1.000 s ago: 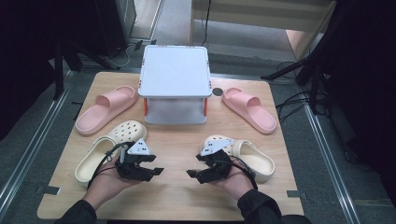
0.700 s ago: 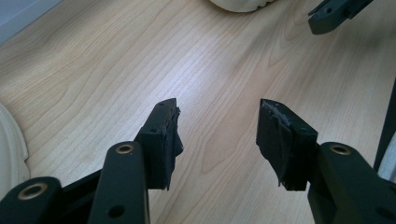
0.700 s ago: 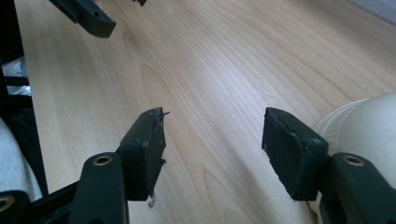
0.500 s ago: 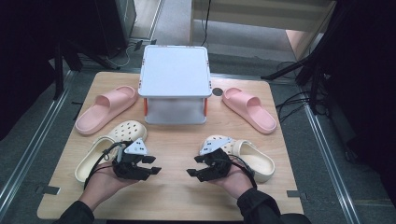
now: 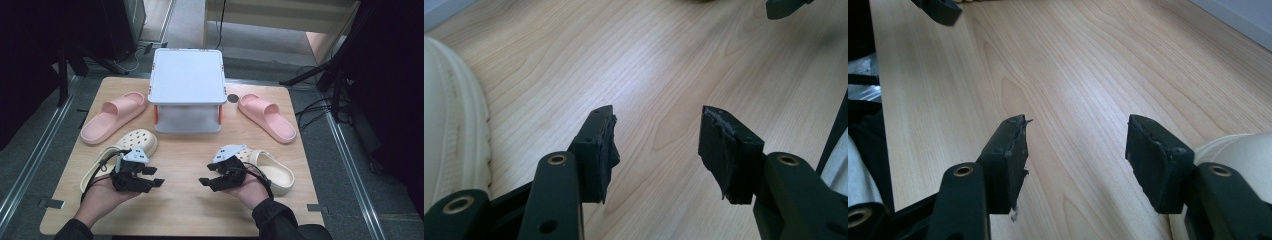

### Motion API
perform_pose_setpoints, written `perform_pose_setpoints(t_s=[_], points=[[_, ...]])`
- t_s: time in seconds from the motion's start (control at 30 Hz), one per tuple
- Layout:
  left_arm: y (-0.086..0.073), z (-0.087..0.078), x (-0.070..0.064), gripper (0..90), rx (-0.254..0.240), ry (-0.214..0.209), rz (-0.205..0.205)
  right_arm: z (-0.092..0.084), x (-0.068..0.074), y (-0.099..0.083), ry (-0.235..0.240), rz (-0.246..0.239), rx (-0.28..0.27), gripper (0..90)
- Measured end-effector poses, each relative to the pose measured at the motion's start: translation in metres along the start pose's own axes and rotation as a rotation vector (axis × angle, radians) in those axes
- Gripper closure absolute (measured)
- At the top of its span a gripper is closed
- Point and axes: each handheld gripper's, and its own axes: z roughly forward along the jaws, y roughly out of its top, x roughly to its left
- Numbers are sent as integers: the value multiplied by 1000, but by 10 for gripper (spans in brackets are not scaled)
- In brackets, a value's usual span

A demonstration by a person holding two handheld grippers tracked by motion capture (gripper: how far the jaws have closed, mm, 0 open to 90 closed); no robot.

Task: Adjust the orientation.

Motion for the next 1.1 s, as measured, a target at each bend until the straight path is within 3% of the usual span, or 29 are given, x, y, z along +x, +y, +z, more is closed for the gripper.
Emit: perform_pose_setpoints(t_s=[0.3, 0.4, 0.43, 0.53, 0.63, 0.87, 0.9, 0.97, 1.1], points=[[-10, -21, 6, 634, -9, 30, -38, 0, -1, 3, 5, 0, 3, 438], [-13, -26, 8, 678, -17, 39, -50, 1, -2, 4, 28, 16, 3, 477], [-16, -31, 12, 690, -26, 63, -62, 1, -3, 5, 36, 20, 4, 477], [-19, -37, 18, 691, -36, 78, -81, 2, -3, 6, 50, 38, 9, 479], [-26, -43, 25, 666, -37, 99, -126, 2, -2, 7, 50, 29, 9, 474], [-35, -58, 35, 634, -56, 160, -165, 4, -2, 10, 46, 19, 16, 461], [-35, -58, 35, 622, -56, 160, -165, 4, -2, 10, 46, 19, 16, 461], [-39, -60, 41, 588, -52, 204, -185, 5, -2, 11, 47, 15, 17, 458], [-40, -55, 48, 588, -46, 218, -194, 6, -2, 11, 46, 14, 25, 455]])
